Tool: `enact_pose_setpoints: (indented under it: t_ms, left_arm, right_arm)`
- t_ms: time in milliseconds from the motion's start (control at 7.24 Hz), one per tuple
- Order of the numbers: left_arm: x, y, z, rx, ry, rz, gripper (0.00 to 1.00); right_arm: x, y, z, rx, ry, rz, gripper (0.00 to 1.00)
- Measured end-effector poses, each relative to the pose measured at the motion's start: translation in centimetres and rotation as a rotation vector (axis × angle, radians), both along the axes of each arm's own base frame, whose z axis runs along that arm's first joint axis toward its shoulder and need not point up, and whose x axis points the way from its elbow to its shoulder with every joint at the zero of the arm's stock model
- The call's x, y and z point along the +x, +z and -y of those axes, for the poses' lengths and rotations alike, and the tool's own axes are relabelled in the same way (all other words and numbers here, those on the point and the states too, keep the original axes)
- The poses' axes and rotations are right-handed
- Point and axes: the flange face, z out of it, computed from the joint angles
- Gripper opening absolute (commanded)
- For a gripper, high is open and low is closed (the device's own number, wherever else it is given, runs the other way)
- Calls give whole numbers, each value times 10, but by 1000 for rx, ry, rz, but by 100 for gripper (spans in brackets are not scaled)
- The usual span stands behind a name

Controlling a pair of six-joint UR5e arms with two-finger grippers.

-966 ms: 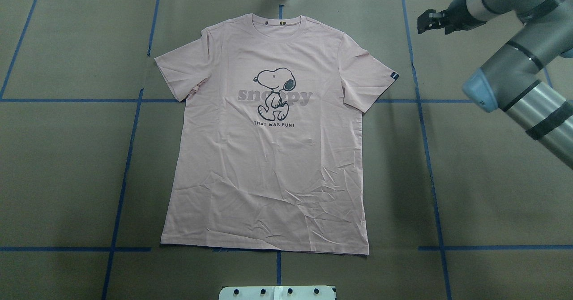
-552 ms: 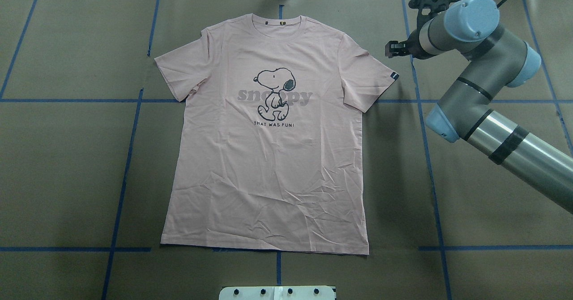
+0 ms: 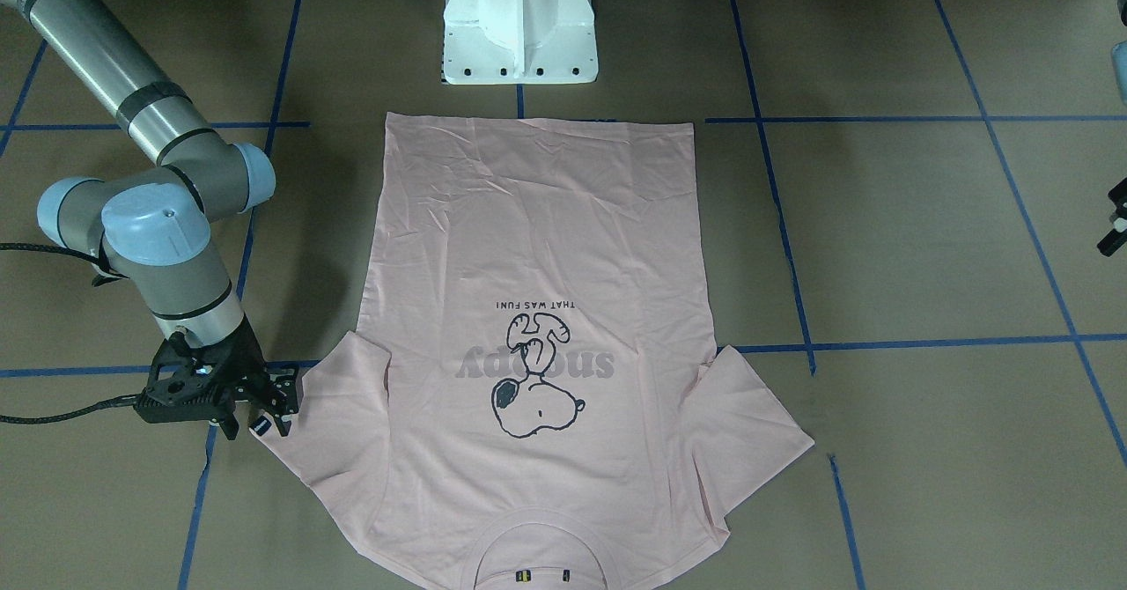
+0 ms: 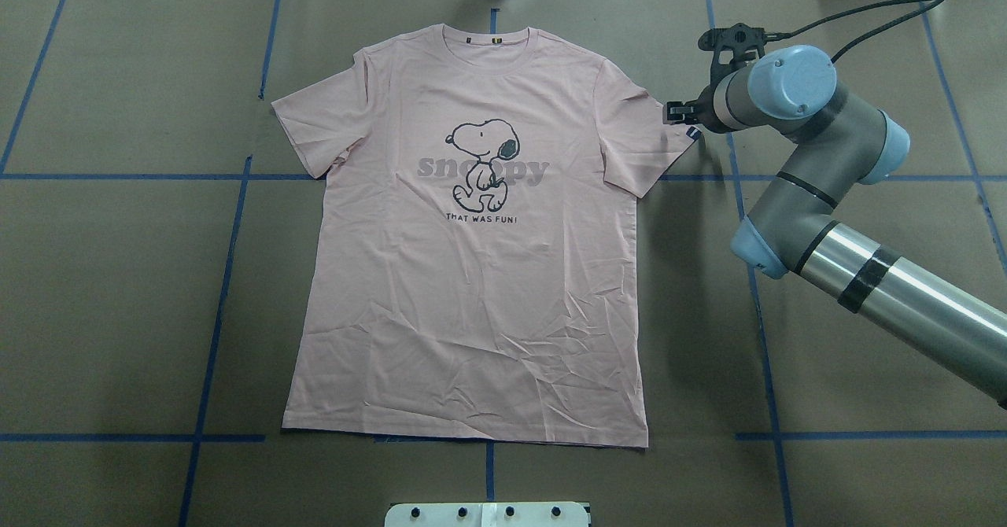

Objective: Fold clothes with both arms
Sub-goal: 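Move the right gripper over the pink shirt's shoulder beside the collar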

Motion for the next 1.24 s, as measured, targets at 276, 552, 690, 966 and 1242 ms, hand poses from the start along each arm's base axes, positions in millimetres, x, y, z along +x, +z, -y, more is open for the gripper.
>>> enact_pose_setpoints:
  t_ms: [276, 552, 690, 966, 1242]
  left_arm:
    - [0, 0, 0, 0, 0, 1, 100]
    - [0, 0, 0, 0, 1, 1, 100]
    - [0, 0, 0, 0, 1, 1, 100]
    - [0, 0, 0, 0, 1, 1, 100]
    - [0, 0, 0, 0, 1, 1, 100]
  right_arm:
    - [-5, 7, -2, -2, 5, -14, 60]
    - [-6, 11, -2, -5, 4, -19, 59]
    - [-7, 13, -2, -8, 4, -21, 51]
    - [-8, 12, -2, -9, 4, -20, 0]
    - [-9, 9, -1, -7, 7, -15, 0]
